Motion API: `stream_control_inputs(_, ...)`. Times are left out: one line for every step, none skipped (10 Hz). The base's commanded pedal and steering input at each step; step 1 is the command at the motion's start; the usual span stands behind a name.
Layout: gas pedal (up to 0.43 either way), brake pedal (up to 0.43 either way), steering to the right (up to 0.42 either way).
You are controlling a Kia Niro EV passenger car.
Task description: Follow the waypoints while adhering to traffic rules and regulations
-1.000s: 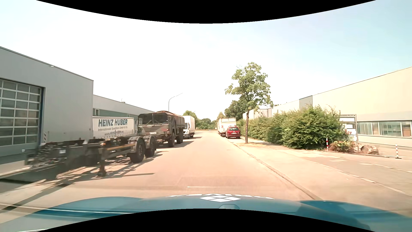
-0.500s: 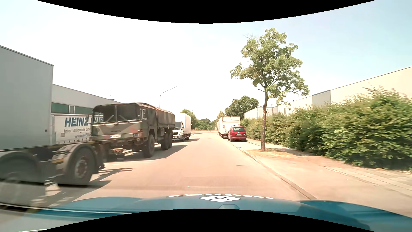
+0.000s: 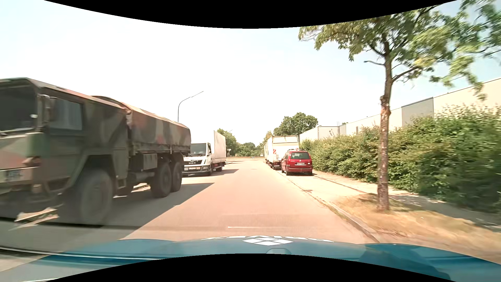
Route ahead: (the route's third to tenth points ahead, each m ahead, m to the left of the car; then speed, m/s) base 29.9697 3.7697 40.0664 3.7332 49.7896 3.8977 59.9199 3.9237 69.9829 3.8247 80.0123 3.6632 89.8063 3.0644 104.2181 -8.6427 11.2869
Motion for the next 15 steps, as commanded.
stream_control_inputs(0.000,0.000,-0.002)
stream_control_inputs(0.000,0.000,-0.004)
stream_control_inputs(0.000,0.000,-0.006)
stream_control_inputs(0.000,0.000,-0.008)
stream_control_inputs(0.000,0.000,-0.012)
stream_control_inputs(0.000,0.000,-0.014)
stream_control_inputs(0.000,0.000,-0.012)
stream_control_inputs(0.000,0.000,-0.009)
stream_control_inputs(0.000,0.000,-0.007)
stream_control_inputs(0.000,0.000,-0.007)
stream_control_inputs(0.000,0.000,-0.007)
stream_control_inputs(0.000,0.000,-0.007)
stream_control_inputs(0.000,0.000,-0.007)
stream_control_inputs(0.000,0.000,-0.006)
stream_control_inputs(0.000,0.000,-0.006)
